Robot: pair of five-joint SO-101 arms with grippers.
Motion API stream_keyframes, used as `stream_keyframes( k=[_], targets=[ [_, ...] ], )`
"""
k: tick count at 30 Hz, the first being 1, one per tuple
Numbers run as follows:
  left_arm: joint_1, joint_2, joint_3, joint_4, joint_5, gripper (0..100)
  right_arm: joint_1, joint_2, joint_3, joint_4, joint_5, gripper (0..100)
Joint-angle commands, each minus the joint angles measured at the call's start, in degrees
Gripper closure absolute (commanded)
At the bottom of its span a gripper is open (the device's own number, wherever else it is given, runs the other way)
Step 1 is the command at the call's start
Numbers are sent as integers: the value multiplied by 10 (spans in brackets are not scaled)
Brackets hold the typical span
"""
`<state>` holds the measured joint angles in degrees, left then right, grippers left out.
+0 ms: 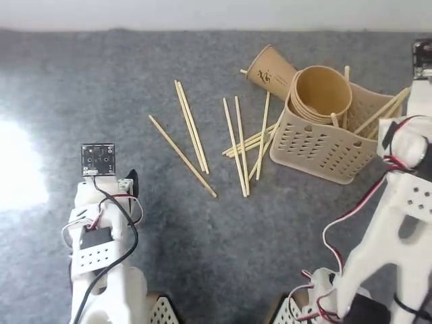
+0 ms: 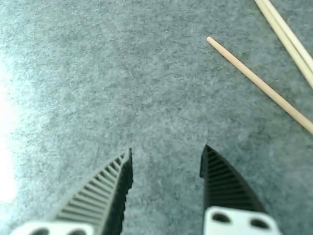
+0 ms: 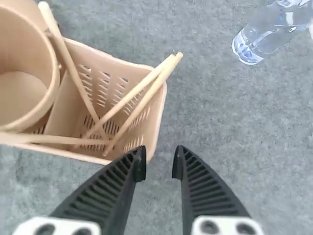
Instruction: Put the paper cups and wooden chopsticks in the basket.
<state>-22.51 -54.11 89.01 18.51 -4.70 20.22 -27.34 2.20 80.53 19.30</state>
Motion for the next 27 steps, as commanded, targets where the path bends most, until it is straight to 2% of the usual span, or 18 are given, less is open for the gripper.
stream_keyframes(
  k=[1,12,14,16,20,27],
  targets=[
    [4,-10,-2,-14,-7,786,-7,29,-16,-19,-17,880],
    [4,-10,-2,-14,-7,786,4,104,-16,-29,-17,881],
    [4,-10,-2,-14,-7,786,4,105,-14,-29,-16,911],
    [4,-10,-2,-14,-7,786,4,105,-16,-30,-16,992],
    [4,-10,-2,-14,-7,786,6,105,-14,-45,-18,996],
    [4,-10,-2,-14,-7,786,105,107,-12,-123,-47,993]
  ],
)
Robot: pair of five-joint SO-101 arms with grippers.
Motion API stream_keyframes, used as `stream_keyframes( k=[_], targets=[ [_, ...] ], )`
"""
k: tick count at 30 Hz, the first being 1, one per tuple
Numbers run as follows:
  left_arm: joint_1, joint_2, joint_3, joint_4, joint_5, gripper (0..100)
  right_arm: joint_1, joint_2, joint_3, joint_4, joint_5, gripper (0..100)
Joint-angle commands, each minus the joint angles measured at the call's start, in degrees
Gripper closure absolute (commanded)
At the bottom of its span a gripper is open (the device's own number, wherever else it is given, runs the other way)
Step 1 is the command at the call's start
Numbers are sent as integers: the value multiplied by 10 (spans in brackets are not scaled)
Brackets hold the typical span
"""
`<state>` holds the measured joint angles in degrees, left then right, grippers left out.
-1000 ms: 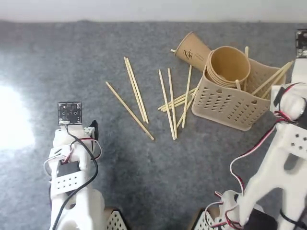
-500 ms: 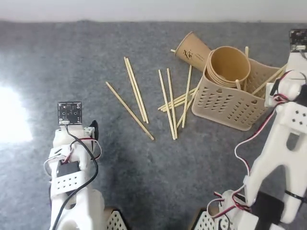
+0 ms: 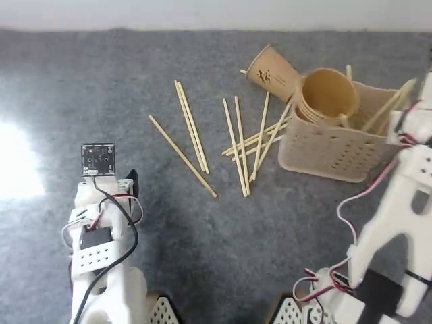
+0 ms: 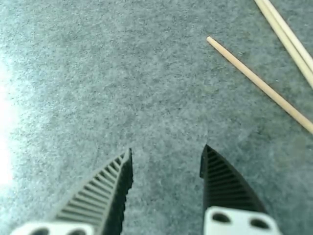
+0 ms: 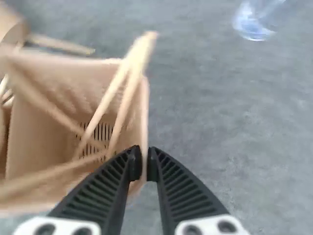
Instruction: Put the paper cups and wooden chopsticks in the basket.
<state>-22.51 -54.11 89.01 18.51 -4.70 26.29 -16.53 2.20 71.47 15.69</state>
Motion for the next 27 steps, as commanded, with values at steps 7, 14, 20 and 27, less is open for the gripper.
stream_keyframes(
  k=[7,14,20,27],
  targets=[
    [4,-10,-2,-14,-7,786,65,7,-4,-34,11,993],
    [4,-10,-2,-14,-7,786,68,44,0,-43,9,993],
    [4,-10,-2,-14,-7,786,68,40,-1,-29,13,908],
    [4,-10,-2,-14,-7,786,63,-46,1,6,13,830]
  ],
)
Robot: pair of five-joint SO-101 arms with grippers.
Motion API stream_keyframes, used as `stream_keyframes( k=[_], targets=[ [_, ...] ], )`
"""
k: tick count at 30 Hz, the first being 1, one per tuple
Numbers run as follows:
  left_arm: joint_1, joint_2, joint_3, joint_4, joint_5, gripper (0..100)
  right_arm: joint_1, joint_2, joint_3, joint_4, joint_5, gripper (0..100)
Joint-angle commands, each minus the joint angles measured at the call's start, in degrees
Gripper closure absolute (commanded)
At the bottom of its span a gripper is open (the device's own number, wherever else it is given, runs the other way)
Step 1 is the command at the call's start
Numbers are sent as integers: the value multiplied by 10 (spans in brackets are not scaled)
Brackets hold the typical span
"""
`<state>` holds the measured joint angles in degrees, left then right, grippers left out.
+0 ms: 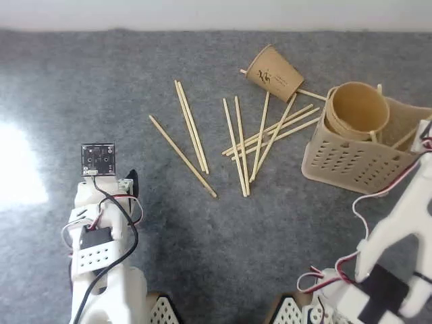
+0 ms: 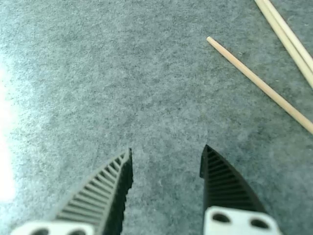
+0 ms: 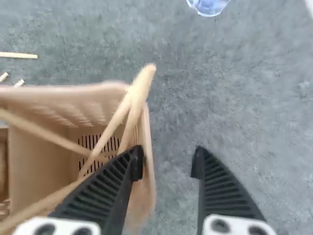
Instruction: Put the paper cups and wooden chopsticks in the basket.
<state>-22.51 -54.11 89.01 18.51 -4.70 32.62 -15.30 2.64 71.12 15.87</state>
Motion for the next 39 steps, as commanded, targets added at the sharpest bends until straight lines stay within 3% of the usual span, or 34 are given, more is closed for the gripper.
stream_keyframes(
  k=[1,7,13,19,26,39],
  targets=[
    [4,-10,-2,-14,-7,786,-6,-75,-4,15,11,836],
    [4,-10,-2,-14,-7,786,-75,-183,-5,48,11,841],
    [4,-10,-2,-14,-7,786,-271,-272,-3,29,11,843],
    [4,-10,-2,-14,-7,786,-444,-223,-19,8,9,843],
    [3,-10,-2,-14,-7,786,-455,0,-171,4,-50,843],
    [3,-10,-2,-14,-7,786,-451,458,-612,48,-100,843]
  ],
)
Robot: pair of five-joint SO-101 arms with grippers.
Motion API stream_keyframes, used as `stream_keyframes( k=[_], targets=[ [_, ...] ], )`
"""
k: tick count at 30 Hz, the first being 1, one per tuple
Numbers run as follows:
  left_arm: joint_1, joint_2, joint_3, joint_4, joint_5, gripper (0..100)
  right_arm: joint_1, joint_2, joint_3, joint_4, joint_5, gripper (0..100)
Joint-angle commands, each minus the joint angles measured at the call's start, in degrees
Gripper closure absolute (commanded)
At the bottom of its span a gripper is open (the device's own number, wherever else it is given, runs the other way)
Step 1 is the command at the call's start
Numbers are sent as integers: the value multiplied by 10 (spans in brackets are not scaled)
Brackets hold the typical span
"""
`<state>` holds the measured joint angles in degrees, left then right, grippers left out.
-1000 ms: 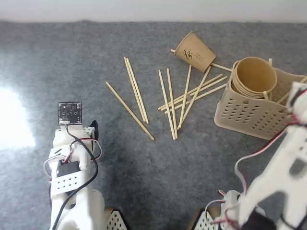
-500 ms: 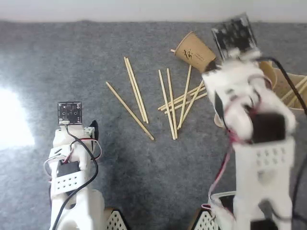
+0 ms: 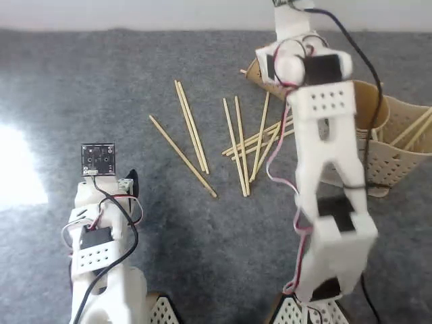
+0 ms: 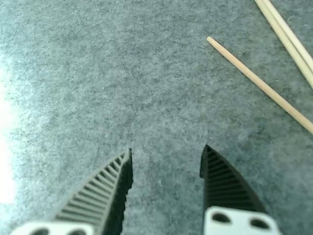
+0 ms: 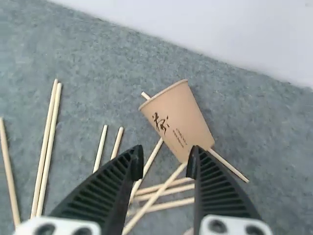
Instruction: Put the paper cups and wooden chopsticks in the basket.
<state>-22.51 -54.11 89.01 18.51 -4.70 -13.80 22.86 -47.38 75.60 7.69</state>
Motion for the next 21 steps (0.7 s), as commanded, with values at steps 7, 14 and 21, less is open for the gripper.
stream_keyframes(
  k=[7,14,21],
  targets=[
    [3,-10,-2,-12,-7,786,14,292,-273,-26,-18,843],
    [3,-10,-2,-13,-7,786,17,451,-386,-155,-15,843],
    [3,-10,-2,-12,-7,786,27,499,-415,-213,-15,841]
  ],
)
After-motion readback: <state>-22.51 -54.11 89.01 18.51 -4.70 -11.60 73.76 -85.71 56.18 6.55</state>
